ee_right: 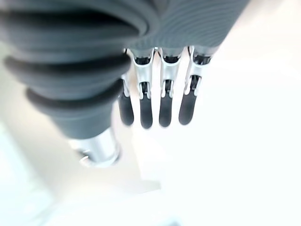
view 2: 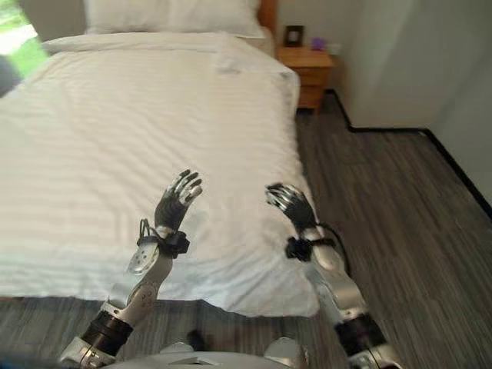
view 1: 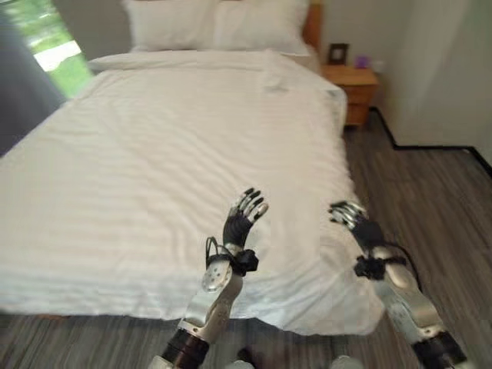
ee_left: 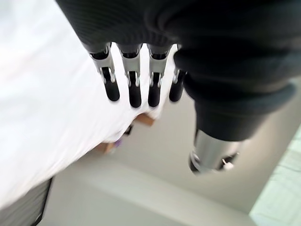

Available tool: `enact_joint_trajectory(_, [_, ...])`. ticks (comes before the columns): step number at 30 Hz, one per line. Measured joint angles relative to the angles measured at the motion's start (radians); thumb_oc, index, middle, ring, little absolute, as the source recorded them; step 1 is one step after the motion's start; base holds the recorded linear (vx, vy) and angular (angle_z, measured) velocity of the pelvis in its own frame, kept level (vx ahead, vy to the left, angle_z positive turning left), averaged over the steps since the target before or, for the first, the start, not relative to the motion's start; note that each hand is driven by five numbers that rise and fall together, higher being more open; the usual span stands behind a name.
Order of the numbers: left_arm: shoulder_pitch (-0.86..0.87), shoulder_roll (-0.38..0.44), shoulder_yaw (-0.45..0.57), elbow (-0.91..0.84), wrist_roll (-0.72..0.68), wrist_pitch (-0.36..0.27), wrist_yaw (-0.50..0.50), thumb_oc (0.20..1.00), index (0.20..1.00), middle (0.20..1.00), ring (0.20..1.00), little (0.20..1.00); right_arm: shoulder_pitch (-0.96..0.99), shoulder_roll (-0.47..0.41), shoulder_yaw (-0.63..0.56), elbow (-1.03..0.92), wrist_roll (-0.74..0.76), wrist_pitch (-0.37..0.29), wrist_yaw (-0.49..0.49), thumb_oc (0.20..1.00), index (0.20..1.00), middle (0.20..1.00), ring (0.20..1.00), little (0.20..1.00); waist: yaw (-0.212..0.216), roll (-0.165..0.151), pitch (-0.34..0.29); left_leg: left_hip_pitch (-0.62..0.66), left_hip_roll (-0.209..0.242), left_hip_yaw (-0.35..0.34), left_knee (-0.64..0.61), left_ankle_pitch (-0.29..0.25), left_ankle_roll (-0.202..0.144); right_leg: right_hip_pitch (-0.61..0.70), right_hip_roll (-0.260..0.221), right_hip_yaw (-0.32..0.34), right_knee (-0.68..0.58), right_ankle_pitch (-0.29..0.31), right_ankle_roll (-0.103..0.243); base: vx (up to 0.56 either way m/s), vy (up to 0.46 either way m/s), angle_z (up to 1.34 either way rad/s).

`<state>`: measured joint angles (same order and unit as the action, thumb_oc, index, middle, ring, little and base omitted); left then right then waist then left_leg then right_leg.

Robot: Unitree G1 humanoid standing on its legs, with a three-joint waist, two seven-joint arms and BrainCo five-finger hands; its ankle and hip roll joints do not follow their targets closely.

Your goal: Making the bed.

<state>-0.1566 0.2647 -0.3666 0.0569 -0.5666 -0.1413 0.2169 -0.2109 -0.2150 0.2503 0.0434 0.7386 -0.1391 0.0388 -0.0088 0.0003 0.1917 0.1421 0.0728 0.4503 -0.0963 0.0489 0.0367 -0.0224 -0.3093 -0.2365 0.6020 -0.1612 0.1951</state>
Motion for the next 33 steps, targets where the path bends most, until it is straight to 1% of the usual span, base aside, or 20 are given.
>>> enact_joint_trajectory(1, [-0.012,-0.002,-0.005,0.002,-0.014,-0.002,-0.003,0.2,0.2,0.2,0.2,0.2,-0.031,0.044,-0.001,-0.002,0.06,-0.006,0.016,0.2,0.2,0.2,0.2,0.2,0.013,0.001,0.001,-0.001,-0.014,-0.024,0.0,-0.007,0.008,-0.047,0.024,0.044,-0.016,-0.007,-0.002,0.18,0.117,0.94])
enact_joint_trajectory(2, [-0.035,-0.037,-0.021,0.032,-0.132,-0.008,-0.041,0.2,0.2,0.2,0.2,0.2,-0.041,0.1,-0.017,-0.008,0.174,-0.022,0.048,0.2,0.2,0.2,0.2,0.2,-0.003,0.01,0.002,-0.015,-0.014,-0.071,-0.003,-0.007,0.008,-0.068,0.093,0.134,-0.101,-0.02,-0.014,0.18,0.109,1.28])
enact_joint_trajectory(3, [-0.055,-0.101,-0.039,0.081,-0.238,-0.006,-0.08,0.2,0.2,0.2,0.2,0.2,-0.037,0.146,-0.029,-0.017,0.253,-0.045,0.067,0.2,0.2,0.2,0.2,0.2,-0.024,0.018,0.003,-0.027,-0.018,-0.121,-0.002,-0.007,0.008,-0.076,0.14,0.197,-0.192,-0.02,-0.016,0.19,0.112,1.79])
enact_joint_trajectory(4, [-0.065,-0.177,-0.076,0.154,-0.406,0.005,-0.139,0.2,0.2,0.2,0.2,0.2,-0.035,0.186,-0.024,-0.01,0.336,-0.062,0.087,0.2,0.2,0.2,0.2,0.2,-0.05,0.016,0.002,-0.034,-0.034,-0.182,-0.003,-0.012,0.006,-0.07,0.171,0.244,-0.279,-0.004,-0.029,0.16,0.044,1.93])
enact_joint_trajectory(5, [-0.069,-0.271,-0.192,0.225,-0.627,0.029,-0.191,0.2,0.2,0.2,0.2,0.2,-0.039,0.244,-0.008,0.015,0.425,-0.083,0.104,0.2,0.2,0.2,0.2,0.2,-0.074,0.017,-0.002,-0.041,-0.074,-0.241,0.003,-0.014,0.013,0.016,0.207,0.314,-0.474,0.066,-0.088,0.09,0.008,1.47])
enact_joint_trajectory(6, [-0.089,-0.289,-0.24,0.224,-0.685,0.027,-0.203,0.2,0.2,0.2,0.2,0.2,-0.04,0.268,-0.014,0.028,0.454,-0.102,0.104,0.2,0.2,0.2,0.2,0.2,-0.091,0.01,-0.003,-0.052,-0.091,-0.245,0.004,-0.012,0.01,0.042,0.2,0.312,-0.535,0.116,-0.084,0.01,-0.035,0.9])
enact_joint_trajectory(7, [-0.107,-0.299,-0.257,0.233,-0.745,0.02,-0.194,0.2,0.2,0.2,0.2,0.2,-0.054,0.277,-0.018,0.087,0.479,-0.136,0.104,0.2,0.2,0.2,0.2,0.2,-0.115,0.018,-0.001,-0.054,-0.089,-0.238,0.004,-0.009,0.005,0.053,0.198,0.298,-0.554,0.127,-0.076,-0.04,0.001,0.24])
enact_joint_trajectory(8, [-0.122,-0.295,-0.266,0.254,-0.773,0.018,-0.185,0.2,0.2,0.2,0.2,0.2,-0.059,0.277,-0.017,0.116,0.521,-0.164,0.101,0.2,0.2,0.2,0.2,0.2,-0.133,0.018,-0.001,-0.055,-0.087,-0.214,0.017,-0.009,0.005,0.058,0.198,0.279,-0.553,0.128,-0.076,-0.03,0.034,0.02])
enact_joint_trajectory(10, [-0.123,-0.297,-0.288,0.254,-0.797,0.013,-0.182,0.2,0.2,0.2,0.2,0.2,-0.038,0.261,0.004,0.124,0.537,-0.185,0.116,0.2,0.2,0.2,0.2,0.2,-0.175,0.017,0.0,-0.063,-0.083,-0.188,0.025,-0.009,0.005,0.052,0.2,0.261,-0.568,0.128,-0.076,-0.02,0.034,-0.13])
enact_joint_trajectory(11, [-0.123,-0.293,-0.293,0.255,-0.798,-0.002,-0.181,0.2,0.2,0.2,0.2,0.2,-0.047,0.252,0.015,0.119,0.538,-0.2,0.123,0.2,0.2,0.2,0.2,0.2,-0.183,0.025,0.002,-0.078,-0.08,-0.173,0.02,-0.009,0.004,0.039,0.202,0.256,-0.575,0.128,-0.076,-0.06,0.044,-0.29])
enact_joint_trajectory(14, [-0.128,-0.29,-0.304,0.263,-0.799,-0.026,-0.178,0.2,0.2,0.2,0.2,0.2,-0.036,0.23,0.046,0.128,0.541,-0.204,0.123,0.2,0.2,0.2,0.2,0.2,-0.228,0.036,0.022,-0.117,-0.072,-0.114,0.009,-0.009,0.004,-0.034,0.215,0.277,-0.578,0.145,-0.079,-0.08,0.046,-0.44])
enact_joint_trajectory(15, [-0.138,-0.287,-0.302,0.265,-0.799,-0.029,-0.178,0.2,0.2,0.2,0.2,0.2,-0.04,0.226,0.053,0.121,0.541,-0.21,0.122,0.2,0.2,0.2,0.2,0.2,-0.24,0.041,0.042,-0.125,-0.07,-0.099,0.007,-0.009,0.004,-0.053,0.218,0.289,-0.58,0.155,-0.077,-0.09,0.054,-0.51])
enact_joint_trajectory(18, [-0.149,-0.288,-0.307,0.272,-0.792,-0.031,-0.178,0.2,0.2,0.2,0.2,0.2,-0.019,0.212,0.054,0.084,0.538,-0.211,0.122,0.2,0.2,0.2,0.2,0.2,-0.238,0.047,0.079,-0.143,-0.067,-0.048,0.004,-0.01,0.003,-0.085,0.221,0.324,-0.59,0.177,-0.075,-0.01,0.018,-0.52])
enact_joint_trajectory(19, [-0.149,-0.288,-0.315,0.276,-0.792,-0.031,-0.175,0.2,0.2,0.2,0.2,0.2,-0.003,0.199,0.057,0.08,0.537,-0.211,0.122,0.2,0.2,0.2,0.2,0.2,-0.242,0.052,0.084,-0.143,-0.061,-0.046,0.004,-0.018,-0.009,-0.086,0.224,0.324,-0.605,0.185,-0.075,0.0,0.019,-0.39])
enact_joint_trajectory(22, [-0.15,-0.289,-0.317,0.276,-0.789,-0.049,-0.175,0.2,0.2,0.2,0.2,0.2,-0.002,0.19,0.064,0.069,0.536,-0.212,0.122,0.2,0.2,0.2,0.2,0.2,-0.239,0.064,0.091,-0.151,-0.049,-0.037,0.003,-0.029,-0.024,-0.1,0.236,0.323,-0.601,0.183,-0.073,-0.03,0.02,-0.11])
enact_joint_trajectory(26, [-0.151,-0.29,-0.317,0.276,-0.789,-0.078,-0.167,0.2,0.2,0.2,0.2,0.2,-0.02,0.193,0.075,0.091,0.536,-0.216,0.12,0.2,0.2,0.2,0.2,0.2,-0.237,0.075,0.111,-0.197,-0.047,-0.016,0.004,-0.023,-0.02,-0.17,0.242,0.342,-0.575,0.192,-0.076,-0.11,0.015,-0.14])
enact_joint_trajectory(28, [-0.178,-0.298,-0.296,0.315,-0.786,-0.104,-0.15,0.2,0.2,0.2,0.2,0.2,-0.085,0.193,0.106,0.185,0.527,-0.231,0.114,0.2,0.2,0.2,0.2,0.2,-0.238,0.06,0.15,-0.236,-0.049,0.004,0.004,-0.011,-0.014,-0.233,0.244,0.36,-0.553,0.199,-0.073,-0.08,-0.007,-0.23])
enact_joint_trajectory(30, [-0.23,-0.305,-0.282,0.389,-0.786,-0.112,-0.142,0.2,0.2,0.2,0.2,0.2,-0.152,0.191,0.109,0.279,0.527,-0.231,0.104,0.2,0.2,0.2,0.2,0.2,-0.237,0.048,0.193,-0.266,-0.05,0.009,0.004,0.001,-0.012,-0.26,0.243,0.367,-0.556,0.218,-0.073,-0.07,-0.026,-0.11])
enact_joint_trajectory(31, [-0.24,-0.305,-0.281,0.389,-0.785,-0.116,-0.141,0.2,0.2,0.2,0.2,0.2,-0.168,0.189,0.11,0.286,0.526,-0.234,0.104,0.2,0.2,0.2,0.2,0.2,-0.233,0.047,0.221,-0.272,-0.05,0.01,0.004,0.004,-0.011,-0.265,0.243,0.367,-0.558,0.223,-0.074,-0.08,-0.089,-0.04])
enact_joint_trajectory(33, [-0.251,-0.329,-0.236,0.399,-0.751,-0.141,-0.14,0.2,0.2,0.2,0.2,0.2,-0.251,0.193,0.106,0.358,0.514,-0.239,0.106,0.2,0.2,0.2,0.2,0.2,-0.231,0.038,0.238,-0.3,-0.043,0.01,0.004,0.009,-0.015,-0.288,0.246,0.366,-0.573,0.232,-0.074,-0.05,-0.096,0.02])
